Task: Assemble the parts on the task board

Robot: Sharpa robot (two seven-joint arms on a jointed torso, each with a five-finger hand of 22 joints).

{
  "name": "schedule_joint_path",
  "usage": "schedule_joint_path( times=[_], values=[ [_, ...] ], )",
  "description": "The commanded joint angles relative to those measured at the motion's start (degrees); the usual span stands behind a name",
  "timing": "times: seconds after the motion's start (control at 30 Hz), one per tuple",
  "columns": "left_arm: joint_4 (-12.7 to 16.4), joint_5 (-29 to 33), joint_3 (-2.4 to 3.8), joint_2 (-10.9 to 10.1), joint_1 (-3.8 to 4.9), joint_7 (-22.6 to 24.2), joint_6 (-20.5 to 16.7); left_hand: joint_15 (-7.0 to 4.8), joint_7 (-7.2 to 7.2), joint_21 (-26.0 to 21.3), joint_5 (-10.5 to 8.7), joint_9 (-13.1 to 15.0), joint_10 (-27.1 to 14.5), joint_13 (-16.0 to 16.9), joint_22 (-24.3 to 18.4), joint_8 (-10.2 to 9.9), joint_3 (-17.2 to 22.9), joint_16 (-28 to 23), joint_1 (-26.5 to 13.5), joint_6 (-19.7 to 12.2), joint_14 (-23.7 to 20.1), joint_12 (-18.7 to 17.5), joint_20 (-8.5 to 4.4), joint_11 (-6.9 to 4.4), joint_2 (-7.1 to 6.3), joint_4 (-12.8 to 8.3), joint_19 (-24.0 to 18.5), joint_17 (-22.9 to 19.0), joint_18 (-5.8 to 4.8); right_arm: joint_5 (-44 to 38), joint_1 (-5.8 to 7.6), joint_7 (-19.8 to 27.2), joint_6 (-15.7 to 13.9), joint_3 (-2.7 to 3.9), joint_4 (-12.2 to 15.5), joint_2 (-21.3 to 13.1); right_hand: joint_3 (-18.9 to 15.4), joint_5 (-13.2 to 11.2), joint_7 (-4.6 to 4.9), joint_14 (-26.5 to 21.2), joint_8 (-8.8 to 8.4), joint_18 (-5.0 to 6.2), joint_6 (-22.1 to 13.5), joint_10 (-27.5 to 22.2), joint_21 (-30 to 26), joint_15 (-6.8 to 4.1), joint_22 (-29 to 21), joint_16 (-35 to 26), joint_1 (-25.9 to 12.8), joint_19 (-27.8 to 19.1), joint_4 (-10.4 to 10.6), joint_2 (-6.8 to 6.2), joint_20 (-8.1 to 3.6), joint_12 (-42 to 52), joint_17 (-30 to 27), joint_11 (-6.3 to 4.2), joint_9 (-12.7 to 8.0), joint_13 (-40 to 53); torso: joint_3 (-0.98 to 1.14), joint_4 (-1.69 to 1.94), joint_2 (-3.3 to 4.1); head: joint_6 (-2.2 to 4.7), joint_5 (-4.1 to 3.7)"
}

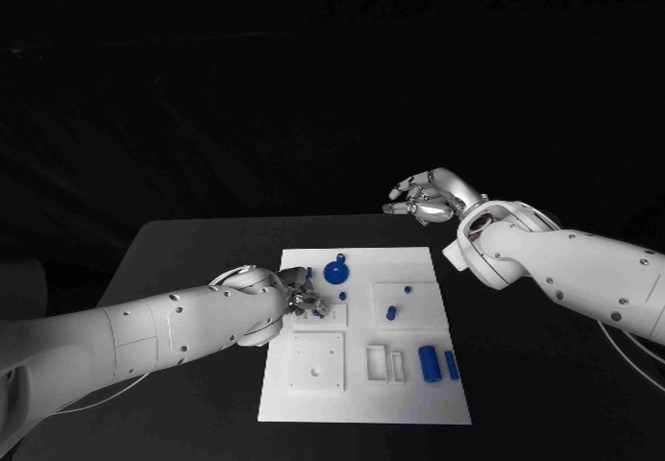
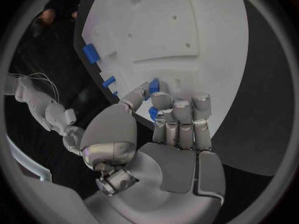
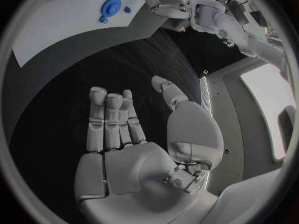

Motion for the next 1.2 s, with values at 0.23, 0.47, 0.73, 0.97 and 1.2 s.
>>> schedule_joint_path(
  times=[0.23,0.47,0.73,0.97,1.2],
  values=[
    [0.11,-0.57,-0.07,-0.21,-0.14,0.30,1.43,-4.34,-2.89,0.19,-0.71,9.58,2.09,0.06,0.83,7.93,1.53,0.29,-0.36,5.09,3.31,0.50,-7.21,-2.50,0.59,-0.84,0.36,0.09,0.56,-0.17,0.02,0.51,0.87,0.02,0.15,-0.03,-0.36,0.38,1.01,-0.51,0.23,2.78,-0.64,-0.31,-0.34,-0.05,0.08,0.21,0.21,0.09,0.00,0.14,0.34,0.34,-0.08,0.01,-0.07,-0.11,-0.01,0.05,0.01,-0.15,-0.05],
    [0.11,-0.34,-0.07,-0.25,-0.18,0.44,2.79,-4.36,-2.97,0.24,0.78,9.62,2.02,0.08,0.85,8.16,1.76,0.37,-0.63,5.29,3.30,0.74,-7.19,-2.56,0.55,-0.81,0.32,0.14,0.62,-0.17,0.02,0.49,1.01,0.02,0.05,0.03,-0.39,0.45,1.01,-0.52,0.25,2.78,-0.63,-0.34,-0.37,-0.05,0.10,0.23,0.14,0.09,0.09,0.20,0.35,0.37,-0.11,0.01,-0.07,-0.16,-0.04,0.05,-0.01,-0.30,-0.08],
    [0.48,-0.18,-0.07,-0.21,-0.19,0.49,3.18,-4.35,-2.97,0.25,0.83,9.62,2.02,0.08,0.85,8.19,1.74,0.38,-0.71,5.32,3.29,0.77,-7.18,-2.55,0.57,-0.80,0.31,0.15,0.62,-0.17,0.02,0.47,1.06,0.02,0.01,0.08,-0.41,0.50,1.00,-0.53,0.26,2.78,-0.63,-0.35,-0.38,-0.05,0.12,0.24,0.13,0.08,0.13,0.23,0.35,0.40,-0.12,0.00,-0.07,-0.19,-0.02,0.04,0.00,-0.40,-0.03],
    [0.31,-0.27,-0.07,-0.08,-0.27,0.51,2.71,-4.34,-2.97,0.25,0.69,9.61,2.00,0.07,0.85,8.20,1.72,0.38,-0.79,5.32,3.27,0.79,-7.18,-2.55,0.61,-0.78,0.29,0.15,0.62,-0.17,0.02,0.49,1.08,0.02,0.05,0.11,-0.41,0.53,1.00,-0.53,0.26,2.78,-0.63,-0.36,-0.39,-0.05,0.13,0.25,0.13,0.08,0.15,0.25,0.35,0.42,-0.13,0.00,-0.07,-0.21,0.00,0.02,0.00,-0.29,-0.01],
    [0.09,-0.53,-0.07,-0.11,-0.28,0.65,2.97,-4.30,-2.94,0.29,-0.24,9.56,1.92,-0.02,0.86,8.21,1.77,0.35,-0.97,5.21,3.19,0.83,-7.16,-2.52,0.71,-0.74,0.23,0.15,0.65,-0.17,0.02,0.48,1.12,0.02,0.00,0.07,-0.43,0.57,1.00,-0.54,0.27,2.78,-0.62,-0.37,-0.41,-0.05,0.14,0.26,0.11,0.09,0.18,0.28,0.36,0.44,-0.15,0.00,-0.08,-0.24,0.02,-0.03,0.00,-0.17,-0.10]
  ],
)
